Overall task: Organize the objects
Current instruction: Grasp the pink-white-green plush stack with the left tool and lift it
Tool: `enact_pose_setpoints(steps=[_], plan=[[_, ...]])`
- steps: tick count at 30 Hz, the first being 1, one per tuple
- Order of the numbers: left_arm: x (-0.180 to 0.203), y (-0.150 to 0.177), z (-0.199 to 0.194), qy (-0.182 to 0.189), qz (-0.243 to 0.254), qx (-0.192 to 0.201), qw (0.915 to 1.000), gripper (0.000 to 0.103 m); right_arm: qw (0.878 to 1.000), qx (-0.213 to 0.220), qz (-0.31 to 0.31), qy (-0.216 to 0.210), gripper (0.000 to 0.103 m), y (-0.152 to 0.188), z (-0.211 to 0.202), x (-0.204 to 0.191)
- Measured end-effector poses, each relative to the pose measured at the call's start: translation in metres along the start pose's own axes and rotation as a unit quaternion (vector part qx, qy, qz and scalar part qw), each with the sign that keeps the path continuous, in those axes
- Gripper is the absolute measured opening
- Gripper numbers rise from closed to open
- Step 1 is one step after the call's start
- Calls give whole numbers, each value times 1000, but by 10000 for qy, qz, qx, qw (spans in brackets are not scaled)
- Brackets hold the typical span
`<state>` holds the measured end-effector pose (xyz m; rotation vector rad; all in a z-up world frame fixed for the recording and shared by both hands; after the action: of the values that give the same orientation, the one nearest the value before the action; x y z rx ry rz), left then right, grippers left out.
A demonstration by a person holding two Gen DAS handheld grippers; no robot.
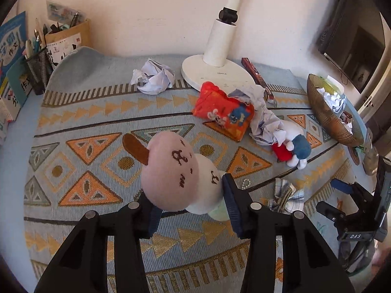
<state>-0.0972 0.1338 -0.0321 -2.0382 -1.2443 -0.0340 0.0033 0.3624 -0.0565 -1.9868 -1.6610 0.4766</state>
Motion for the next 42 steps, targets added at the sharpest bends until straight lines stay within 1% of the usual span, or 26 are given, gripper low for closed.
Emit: enact_pose_setpoints(steps=[1,2,4,5,6,7,8,9,12,13,15,18,19,20,22,25,28,30,32,35,37,38,39,40,41,42], plan=[[5,-2,-7,151,37,106,9998,41,10000,-1,-2,3,103,0,0,0],[14,-3,-10,406,74,151,9990,41,10000,-1,-4,3,103,0,0,0],[36,-3,-21,835,313,255,9957,41,10000,0,-3,1,103,0,0,0],[44,-4,-26,939,433,257,9943,41,10000,-1,-3,2,103,0,0,0],[47,-4,-29,916,504,222,9943,41,10000,-1,-4,2,103,0,0,0],[43,-6,-29,709,530,208,9959,41,10000,-2,-4,5,103,0,0,0],[33,-9,-28,396,483,216,9978,44,10000,-1,-3,4,103,0,0,0],[21,-12,-26,164,359,199,9990,44,10000,-1,-3,1,103,0,1,0],[-6,-9,-16,-120,79,137,9998,44,10000,6,15,-20,103,0,0,0],[-15,-7,-16,-289,33,162,9994,44,10000,8,21,-27,103,0,-1,1],[-35,-1,-24,-531,-182,308,9979,44,10000,8,21,-24,103,1,-1,1],[-69,10,-42,-990,-511,496,9925,51,10000,6,-4,-16,103,1,-2,-1],[-77,13,-48,-1022,-598,540,9915,51,10000,7,-6,-14,103,1,-2,-1],[-83,16,-53,-941,-712,574,9914,51,10000,8,-2,-13,103,1,-2,-1],[-89,21,-57,-555,-973,610,9918,51,10000,8,-3,-15,103,1,-2,-1],[-90,25,-48,-239,-1217,557,9907,51,10000,6,-7,-9,103,1,-1,-1],[-74,28,-31,234,-1351,512,9892,51,10000,1,-22,-2,103,1,-1,-1],[-63,31,-21,397,-1384,459,9885,51,10000,1,-27,-4,103,1,-1,0],[-53,30,-22,572,-1390,551,9871,51,10000,3,-16,-15,103,1,-1,0],[-21,38,-28,1380,-1335,380,9807,51,10000,8,5,-19,103,0,-2,0],[12,54,-36,2024,-1123,55,9728,51,10000,9,6,-21,103,0,-2,0],[27,62,-39,2207,-972,-111,9704,51,10000,8,5,-19,103,0,-2,0],[36,70,-43,2145,-789,-211,9733,51,10000,8,3,-17,103,0,-2,0],[41,75,-45,1914,-585,-266,9794,52,10000,7,2,-17,103,0,-2,0],[42,78,-47,1613,-388,-294,9857,52,10000,6,2,-15,103,0,-2,0],[38,78,-47,1232,-220,-293,9917,57,10000,5,2,-16,103,0,-2,0]])
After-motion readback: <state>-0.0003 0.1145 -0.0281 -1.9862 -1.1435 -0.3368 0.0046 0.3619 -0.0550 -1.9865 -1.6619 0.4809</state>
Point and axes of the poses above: each gripper's, at about its wrist camera, not at the fingertips, and z roughly the way its jaws point, x to its right, y to its underside, the point moved 10 cm from there along z, roughly the way its jaws point, and after that the axes turned 13 degrees about y, right-handed, at the moved point
